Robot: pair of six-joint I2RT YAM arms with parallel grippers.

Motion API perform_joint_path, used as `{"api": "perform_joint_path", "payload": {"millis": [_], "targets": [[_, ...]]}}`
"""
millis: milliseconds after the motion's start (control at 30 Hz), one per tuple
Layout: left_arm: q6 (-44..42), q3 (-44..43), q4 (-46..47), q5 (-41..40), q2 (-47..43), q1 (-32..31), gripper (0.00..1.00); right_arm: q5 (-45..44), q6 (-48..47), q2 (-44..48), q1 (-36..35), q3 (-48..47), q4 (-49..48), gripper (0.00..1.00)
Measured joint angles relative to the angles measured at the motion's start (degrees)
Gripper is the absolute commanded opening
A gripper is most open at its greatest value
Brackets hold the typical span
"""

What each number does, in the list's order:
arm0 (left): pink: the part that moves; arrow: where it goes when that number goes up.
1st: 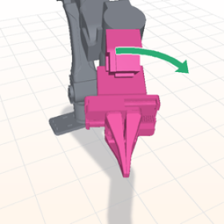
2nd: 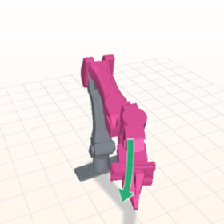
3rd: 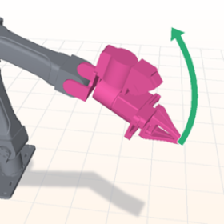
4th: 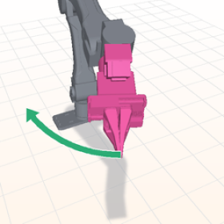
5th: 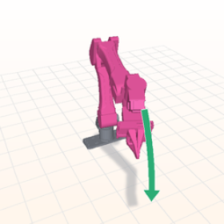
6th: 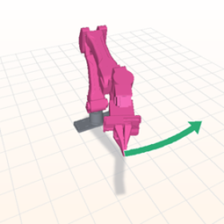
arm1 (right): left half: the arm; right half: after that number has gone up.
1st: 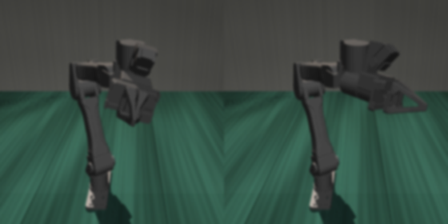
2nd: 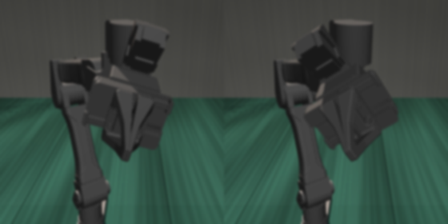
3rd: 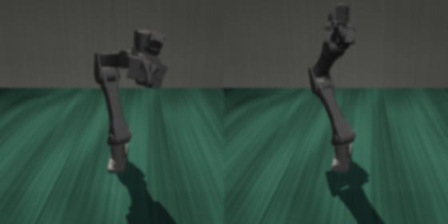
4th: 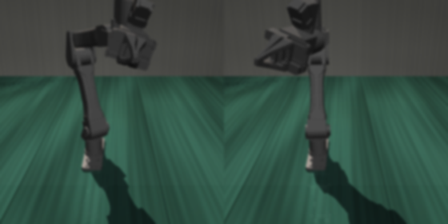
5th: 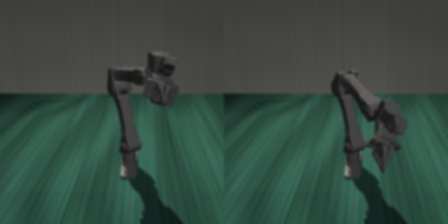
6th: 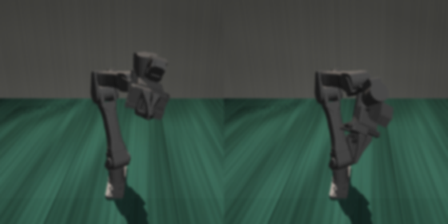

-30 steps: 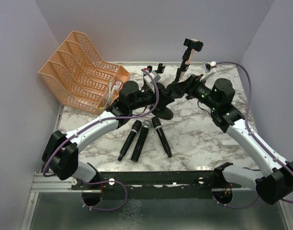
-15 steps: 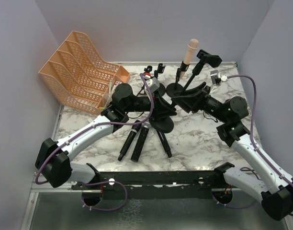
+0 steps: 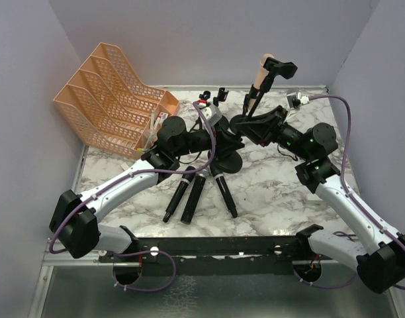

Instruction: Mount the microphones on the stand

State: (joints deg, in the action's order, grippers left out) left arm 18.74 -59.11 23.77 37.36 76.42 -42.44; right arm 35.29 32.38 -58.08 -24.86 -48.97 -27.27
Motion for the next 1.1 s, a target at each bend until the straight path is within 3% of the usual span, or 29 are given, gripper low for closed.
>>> {"api": "perform_joint_path", "payload": {"millis": [300,700,800,867,1000,1100], "targets": [[-6.01,-2.27,0.24,-14.49,3.67,-0.94,0.0,-11.91,-3.74,-4.22,-1.33,-2.38,0.52,0.01],[-6.38,-2.34,3.15,-31.78,4.33,-3.04,0.0,-43.69,-8.09,-9.88,-13.2,-13.2,12.66,0.01],[-5.92,-2.08,3.34,-32.81,4.31,-3.58,0.28,-44.59,-9.42,-9.73,-13.73,-13.05,12.57,0.01],[-5.64,-1.31,3.39,-32.63,3.89,-3.58,0.38,-44.11,-10.23,-9.44,-13.86,-12.52,12.61,0.01],[-2.8,0.5,2.03,-28.3,1.77,-1.66,0.5,-40.85,-12.7,-7.04,-14.53,-10.25,13.88,0.01],[0.15,1.88,1.62,-21.97,-0.02,0.68,0.54,-36.89,-14.34,-4.81,-14.51,-9.33,14.32,0.01]]}}
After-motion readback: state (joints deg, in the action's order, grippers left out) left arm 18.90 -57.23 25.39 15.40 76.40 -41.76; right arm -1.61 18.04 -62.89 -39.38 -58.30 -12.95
